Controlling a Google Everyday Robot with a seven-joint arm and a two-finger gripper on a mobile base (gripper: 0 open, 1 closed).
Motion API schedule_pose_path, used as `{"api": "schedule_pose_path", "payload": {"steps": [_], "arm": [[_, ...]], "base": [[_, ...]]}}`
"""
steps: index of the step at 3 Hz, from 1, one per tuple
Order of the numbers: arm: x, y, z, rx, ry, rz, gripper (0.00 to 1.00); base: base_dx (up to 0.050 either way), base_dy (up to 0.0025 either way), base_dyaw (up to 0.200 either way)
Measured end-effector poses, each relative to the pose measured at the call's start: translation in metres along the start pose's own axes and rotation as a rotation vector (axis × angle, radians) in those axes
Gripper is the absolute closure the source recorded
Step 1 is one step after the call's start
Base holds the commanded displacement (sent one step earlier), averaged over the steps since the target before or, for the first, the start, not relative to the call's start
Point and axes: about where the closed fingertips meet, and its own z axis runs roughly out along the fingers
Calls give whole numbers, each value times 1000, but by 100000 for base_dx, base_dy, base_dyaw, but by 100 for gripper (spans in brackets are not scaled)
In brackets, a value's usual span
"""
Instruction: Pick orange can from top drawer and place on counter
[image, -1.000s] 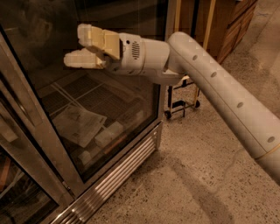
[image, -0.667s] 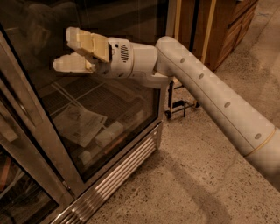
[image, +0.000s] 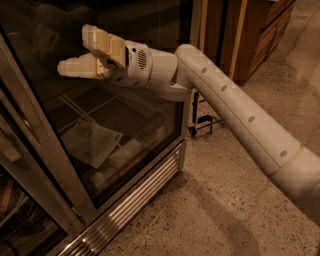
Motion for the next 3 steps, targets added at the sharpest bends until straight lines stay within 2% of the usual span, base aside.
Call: {"api": "schedule_pose_path", "payload": {"steps": [1,2,3], "arm": [[7,15,15,74,3,26,0],[5,25,25,120,4,61,0],[-1,23,33,143,-3,75,0]], "base": [[0,0,0],[0,0,0],[0,0,0]]}}
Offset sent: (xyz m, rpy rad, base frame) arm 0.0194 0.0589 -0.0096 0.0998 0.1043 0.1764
